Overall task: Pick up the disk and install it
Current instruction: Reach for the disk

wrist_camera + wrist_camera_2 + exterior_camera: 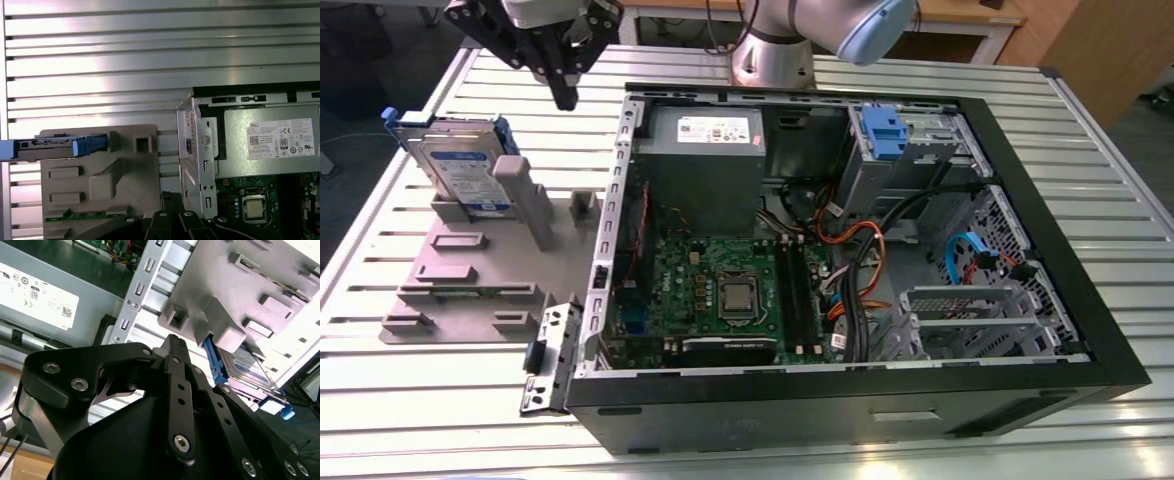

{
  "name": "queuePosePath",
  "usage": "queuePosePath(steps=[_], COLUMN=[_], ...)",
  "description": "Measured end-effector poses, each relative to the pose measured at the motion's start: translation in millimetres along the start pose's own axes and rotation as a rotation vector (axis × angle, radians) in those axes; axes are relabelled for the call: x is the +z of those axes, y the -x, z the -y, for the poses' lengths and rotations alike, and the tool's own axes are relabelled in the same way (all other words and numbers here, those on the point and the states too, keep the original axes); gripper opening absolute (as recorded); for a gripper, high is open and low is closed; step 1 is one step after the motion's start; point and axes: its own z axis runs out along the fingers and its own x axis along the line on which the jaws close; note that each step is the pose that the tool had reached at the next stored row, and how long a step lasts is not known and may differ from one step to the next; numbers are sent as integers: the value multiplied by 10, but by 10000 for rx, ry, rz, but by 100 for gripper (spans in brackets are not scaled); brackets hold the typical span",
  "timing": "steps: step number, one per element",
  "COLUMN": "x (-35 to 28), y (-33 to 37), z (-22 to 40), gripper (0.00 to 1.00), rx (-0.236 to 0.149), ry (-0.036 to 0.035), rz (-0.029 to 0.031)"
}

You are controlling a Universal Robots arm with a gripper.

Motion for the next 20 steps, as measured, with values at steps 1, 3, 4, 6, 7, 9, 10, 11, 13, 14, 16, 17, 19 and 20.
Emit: queuePosePath(steps=[1, 3, 4, 6, 7, 9, 10, 11, 13, 14, 16, 17, 19, 20], x=[3, 7, 10, 13, 15, 17, 19, 21, 24, 25, 28, 30, 32, 33], y=[-26, -82, -108, -158, -181, -227, -251, -271, -308, -326, -365, -386, -420, -432], z=[2, 7, 9, 13, 15, 18, 20, 22, 25, 26, 29, 31, 34, 34], gripper=[11, 11, 11, 11, 11, 11, 11, 11, 11, 11, 11, 11, 11, 11], rx=[-1, -1, 0, 1, 0, -1, -1, 0, 0, -1, 0, 0, 0, 0], ry=[0, 0, 1, 0, 1, 0, 0, 0, 1, 1, 0, 1, 0, 0], rz=[0, 1, 1, 1, 1, 0, 0, 1, 2, 1, 1, 1, 0, 1])
